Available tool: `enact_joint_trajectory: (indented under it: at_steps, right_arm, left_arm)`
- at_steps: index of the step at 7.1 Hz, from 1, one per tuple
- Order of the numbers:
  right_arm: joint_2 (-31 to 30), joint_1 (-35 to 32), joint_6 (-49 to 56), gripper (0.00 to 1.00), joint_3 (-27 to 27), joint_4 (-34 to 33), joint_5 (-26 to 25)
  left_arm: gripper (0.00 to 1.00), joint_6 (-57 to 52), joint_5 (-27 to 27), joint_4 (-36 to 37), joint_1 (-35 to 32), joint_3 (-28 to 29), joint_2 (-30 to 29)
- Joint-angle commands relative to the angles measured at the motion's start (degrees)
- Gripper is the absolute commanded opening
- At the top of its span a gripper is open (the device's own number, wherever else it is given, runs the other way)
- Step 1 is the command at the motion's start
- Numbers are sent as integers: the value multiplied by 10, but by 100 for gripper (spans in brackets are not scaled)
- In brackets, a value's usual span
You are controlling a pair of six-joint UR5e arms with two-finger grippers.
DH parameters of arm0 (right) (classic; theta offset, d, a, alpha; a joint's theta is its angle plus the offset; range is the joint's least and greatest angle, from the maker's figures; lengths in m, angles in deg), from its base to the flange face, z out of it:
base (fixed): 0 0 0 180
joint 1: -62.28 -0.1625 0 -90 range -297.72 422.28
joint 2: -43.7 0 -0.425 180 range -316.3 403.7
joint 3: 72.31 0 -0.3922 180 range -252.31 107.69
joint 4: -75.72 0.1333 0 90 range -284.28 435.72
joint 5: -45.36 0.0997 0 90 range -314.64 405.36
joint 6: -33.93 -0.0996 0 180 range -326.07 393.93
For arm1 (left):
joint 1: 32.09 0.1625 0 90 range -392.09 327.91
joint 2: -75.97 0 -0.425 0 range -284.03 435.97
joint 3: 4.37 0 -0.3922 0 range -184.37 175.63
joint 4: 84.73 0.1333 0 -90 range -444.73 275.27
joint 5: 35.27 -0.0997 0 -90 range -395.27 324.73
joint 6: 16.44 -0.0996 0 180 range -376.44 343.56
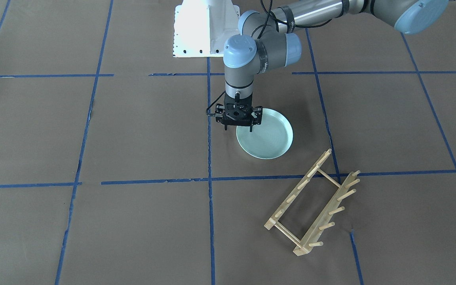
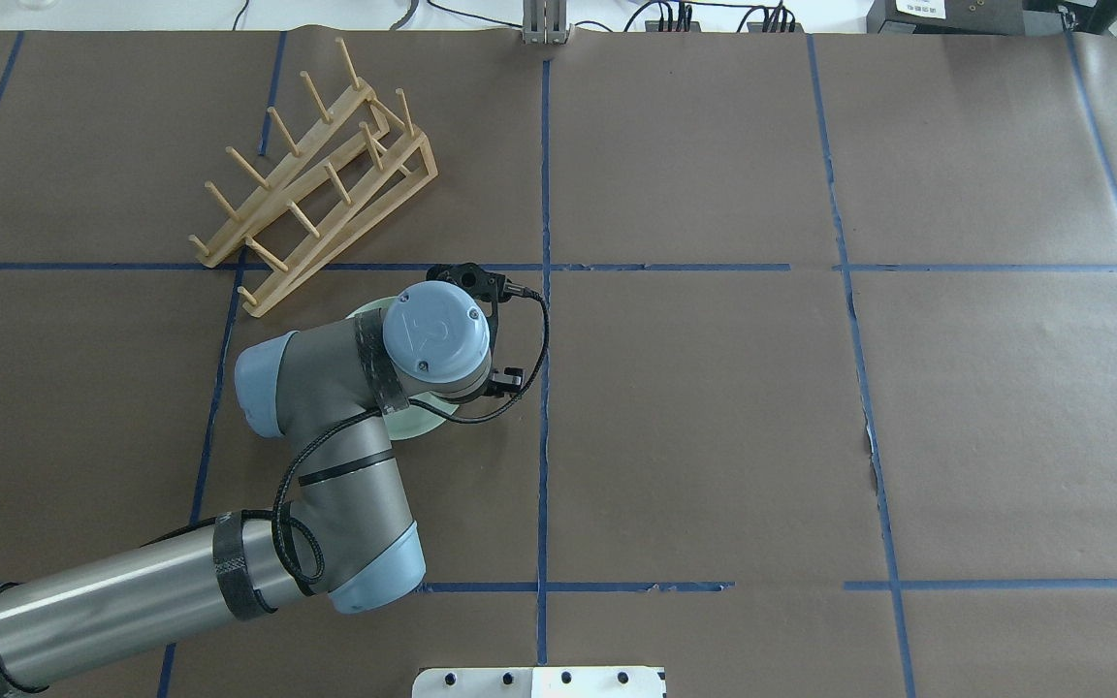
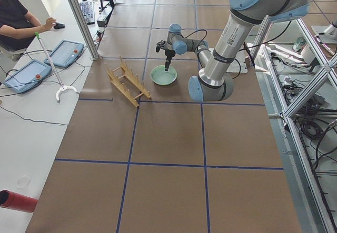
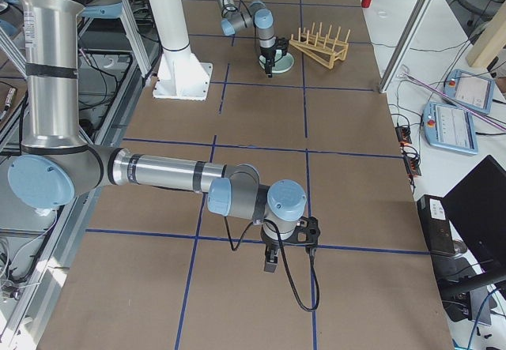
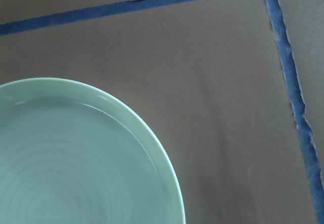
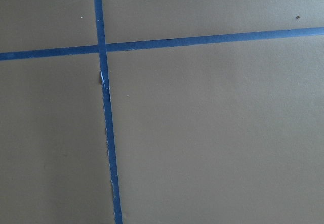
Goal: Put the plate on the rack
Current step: 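Close the left gripper on the rim of the green plate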
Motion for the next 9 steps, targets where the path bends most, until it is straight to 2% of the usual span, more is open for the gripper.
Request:
enact_joint_trajectory:
  at_steps: [1,2,4,5,6,8,9]
  right_arm:
    - [0,0,0,100,0,0,0]
    - [0,0,0,100,0,0,0]
    - [0,0,0,100,0,0,0]
    - [0,0,1,100,0,0,0]
    - [0,0,1,100,1,0,0]
    - [-1,0,0,100,0,0,0]
    - [0,0,0,100,0,0,0]
  left_arm:
    - [47,0,2,1,0,-2,0]
    - [35,0,3,2,0,-3,0]
    - [5,-1,3,2,-1,-5,0]
    - [0,-1,3,4,-1,-10,0]
    - [0,-2,4,8,-4,-30,1]
    - [0,-4,14,109,-31,-134,0]
    - [0,-9,45,144,-64,-173,-2]
